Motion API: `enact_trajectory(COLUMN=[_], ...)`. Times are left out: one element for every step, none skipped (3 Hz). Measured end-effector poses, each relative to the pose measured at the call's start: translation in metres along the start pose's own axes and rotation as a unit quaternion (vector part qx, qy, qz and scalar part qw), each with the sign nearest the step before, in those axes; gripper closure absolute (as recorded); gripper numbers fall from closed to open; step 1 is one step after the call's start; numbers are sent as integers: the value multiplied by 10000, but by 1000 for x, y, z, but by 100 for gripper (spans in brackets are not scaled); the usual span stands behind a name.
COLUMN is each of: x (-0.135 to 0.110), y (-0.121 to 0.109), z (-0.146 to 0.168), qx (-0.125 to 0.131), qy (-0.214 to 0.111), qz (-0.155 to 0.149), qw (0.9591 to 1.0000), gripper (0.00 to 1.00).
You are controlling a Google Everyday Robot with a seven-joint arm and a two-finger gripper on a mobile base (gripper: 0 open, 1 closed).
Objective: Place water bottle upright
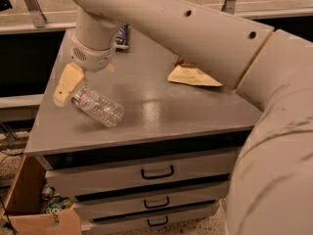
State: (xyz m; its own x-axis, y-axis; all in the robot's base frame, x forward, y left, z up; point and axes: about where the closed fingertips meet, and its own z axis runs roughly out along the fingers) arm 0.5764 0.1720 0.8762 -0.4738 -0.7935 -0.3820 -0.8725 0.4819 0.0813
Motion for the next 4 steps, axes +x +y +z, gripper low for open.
enact_trajectory(x=[1,8,12,6], y=[5,2,-5,-26], z=[23,38,40,10], qx=[172,328,494,736], qy=[269,488,586,273], qz=[142,347,486,542], qw=[9994,9977,9959,9954], gripper=[3,20,45,75])
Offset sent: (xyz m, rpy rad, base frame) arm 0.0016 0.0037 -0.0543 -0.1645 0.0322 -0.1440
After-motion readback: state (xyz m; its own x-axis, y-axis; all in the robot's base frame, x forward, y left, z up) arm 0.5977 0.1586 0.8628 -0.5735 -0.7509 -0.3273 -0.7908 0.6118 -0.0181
